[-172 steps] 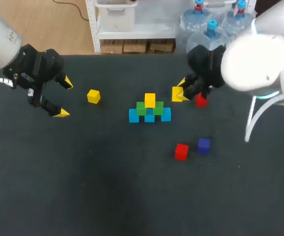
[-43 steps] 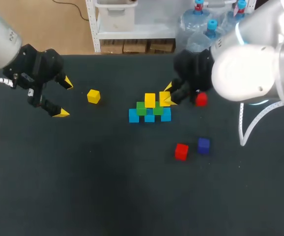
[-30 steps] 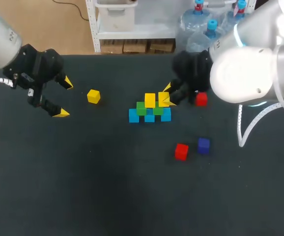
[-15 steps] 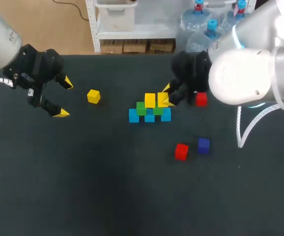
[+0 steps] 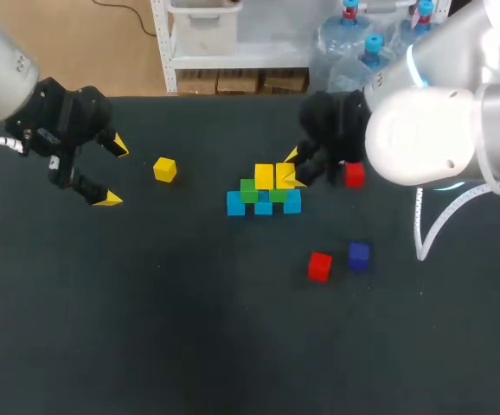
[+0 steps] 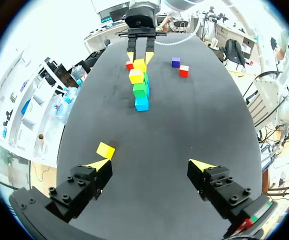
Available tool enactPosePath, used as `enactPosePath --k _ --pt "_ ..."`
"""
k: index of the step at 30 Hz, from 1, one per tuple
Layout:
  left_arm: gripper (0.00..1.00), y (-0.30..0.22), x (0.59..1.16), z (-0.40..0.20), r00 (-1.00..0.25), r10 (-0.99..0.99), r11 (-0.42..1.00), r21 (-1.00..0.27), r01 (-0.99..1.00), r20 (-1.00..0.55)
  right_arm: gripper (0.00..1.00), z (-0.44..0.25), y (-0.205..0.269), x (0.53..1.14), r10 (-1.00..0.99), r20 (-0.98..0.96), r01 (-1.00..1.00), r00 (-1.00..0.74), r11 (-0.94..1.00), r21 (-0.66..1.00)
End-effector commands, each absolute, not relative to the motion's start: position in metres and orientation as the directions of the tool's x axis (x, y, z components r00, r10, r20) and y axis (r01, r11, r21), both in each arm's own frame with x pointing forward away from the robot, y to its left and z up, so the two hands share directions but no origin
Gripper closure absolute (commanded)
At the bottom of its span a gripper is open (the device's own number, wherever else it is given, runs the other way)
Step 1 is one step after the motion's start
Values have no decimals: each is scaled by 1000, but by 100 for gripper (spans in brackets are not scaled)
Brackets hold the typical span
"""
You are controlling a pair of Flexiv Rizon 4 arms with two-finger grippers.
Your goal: Place the blue cubes, place green cubes on the blue cubes, place the yellow cubes on the green cubes, then place the red cubes on the yellow cubes, and place purple cube on the red cubes.
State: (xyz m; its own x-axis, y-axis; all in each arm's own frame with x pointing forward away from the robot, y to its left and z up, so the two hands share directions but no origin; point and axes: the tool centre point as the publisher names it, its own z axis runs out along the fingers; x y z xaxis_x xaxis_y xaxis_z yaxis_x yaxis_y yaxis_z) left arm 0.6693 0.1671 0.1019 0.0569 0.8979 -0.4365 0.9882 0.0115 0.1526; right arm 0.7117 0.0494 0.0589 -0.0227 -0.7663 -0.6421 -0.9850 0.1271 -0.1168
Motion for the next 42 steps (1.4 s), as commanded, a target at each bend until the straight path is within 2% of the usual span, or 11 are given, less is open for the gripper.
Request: enactPosePath --k 1,42 --pt "0 168 669 101 61 896 9 155 988 -441 100 58 50 713 -766 -642 -985 -25 130 -116" --pt "0 168 669 101 61 896 9 155 988 -441 100 53 52 717 -767 -640 -986 -36 133 -105"
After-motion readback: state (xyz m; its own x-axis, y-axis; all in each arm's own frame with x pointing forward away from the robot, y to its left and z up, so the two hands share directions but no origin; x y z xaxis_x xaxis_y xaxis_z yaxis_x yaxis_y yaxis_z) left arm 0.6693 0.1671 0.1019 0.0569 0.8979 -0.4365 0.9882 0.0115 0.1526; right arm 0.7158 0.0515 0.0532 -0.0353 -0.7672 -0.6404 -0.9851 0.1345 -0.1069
